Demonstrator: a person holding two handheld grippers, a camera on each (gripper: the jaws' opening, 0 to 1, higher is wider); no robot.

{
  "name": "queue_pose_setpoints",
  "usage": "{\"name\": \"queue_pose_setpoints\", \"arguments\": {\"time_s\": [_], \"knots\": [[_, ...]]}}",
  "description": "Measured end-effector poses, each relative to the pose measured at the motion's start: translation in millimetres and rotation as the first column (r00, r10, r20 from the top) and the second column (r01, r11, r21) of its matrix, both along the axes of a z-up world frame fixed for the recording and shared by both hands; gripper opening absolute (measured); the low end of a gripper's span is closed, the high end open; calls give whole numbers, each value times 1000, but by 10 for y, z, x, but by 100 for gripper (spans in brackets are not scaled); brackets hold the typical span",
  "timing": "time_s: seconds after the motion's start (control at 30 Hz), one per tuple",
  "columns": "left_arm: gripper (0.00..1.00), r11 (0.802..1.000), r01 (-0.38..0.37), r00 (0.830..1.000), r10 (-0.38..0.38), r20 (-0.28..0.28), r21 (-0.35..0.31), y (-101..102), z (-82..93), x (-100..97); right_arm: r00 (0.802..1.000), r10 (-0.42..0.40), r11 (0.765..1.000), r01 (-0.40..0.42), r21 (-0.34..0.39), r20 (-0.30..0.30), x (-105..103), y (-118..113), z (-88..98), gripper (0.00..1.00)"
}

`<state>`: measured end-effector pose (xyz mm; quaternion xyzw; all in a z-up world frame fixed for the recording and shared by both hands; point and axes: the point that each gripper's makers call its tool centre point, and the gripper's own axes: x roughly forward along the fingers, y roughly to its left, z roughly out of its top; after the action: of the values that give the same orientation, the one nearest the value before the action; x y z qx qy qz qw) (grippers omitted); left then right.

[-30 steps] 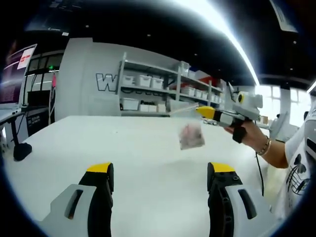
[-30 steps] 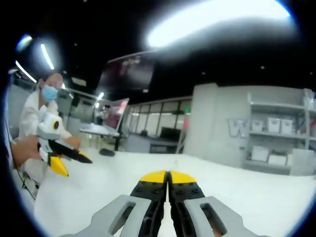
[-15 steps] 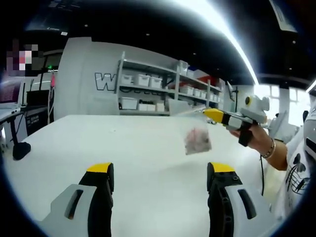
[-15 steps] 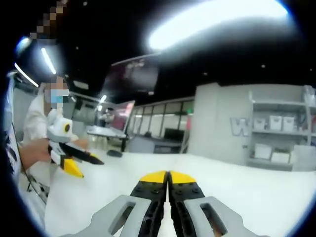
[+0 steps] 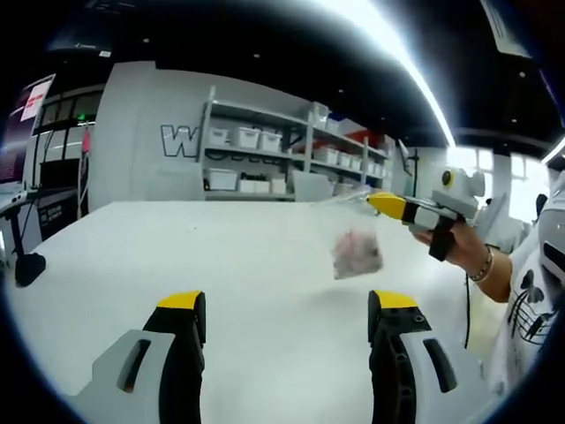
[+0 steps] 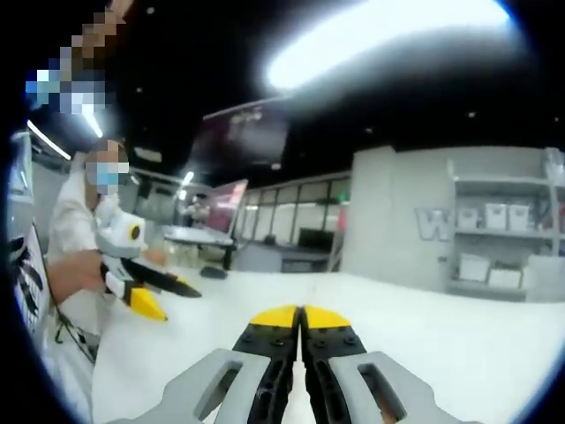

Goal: Open the resealable bag by pulling the two sides of the seal apart until the entire bag opening is separated and visibly accessible.

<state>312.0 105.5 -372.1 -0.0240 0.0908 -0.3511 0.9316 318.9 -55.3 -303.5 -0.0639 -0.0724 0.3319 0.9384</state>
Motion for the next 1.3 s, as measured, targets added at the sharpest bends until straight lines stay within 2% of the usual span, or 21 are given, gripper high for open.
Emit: {"name": "queue_pose_setpoints", "arguments": {"time_s": [0.17, 0.23, 0.37, 0.53, 0.97, 1.3], "knots": [[74, 1000, 21, 1000, -21, -5, 10, -33, -22, -29, 1000, 19, 999, -19, -45, 3, -39, 67, -93, 0], [73, 999, 40, 999, -39, -6, 17, -68, -39, -48, 999, 31, 995, -30, -91, 10, -71, 141, -173, 0], [72, 997, 71, 997, -71, -9, 35, -134, -63, -96, 998, 64, 992, -62, -111, 14, -151, 262, -216, 0], [69, 987, 58, 998, -63, 29, 151, -114, -117, -106, 995, 99, 987, -98, -129, 6, -217, 366, -261, 0], [67, 986, 78, 996, -83, 31, 144, -75, -129, -175, 980, 198, 963, -200, -181, -32, -344, 716, -451, 0], [66, 986, 70, 997, -76, 30, 153, 24, -160, -205, 964, 264, 918, -265, -294, -43, -477, 913, -614, 0]]}}
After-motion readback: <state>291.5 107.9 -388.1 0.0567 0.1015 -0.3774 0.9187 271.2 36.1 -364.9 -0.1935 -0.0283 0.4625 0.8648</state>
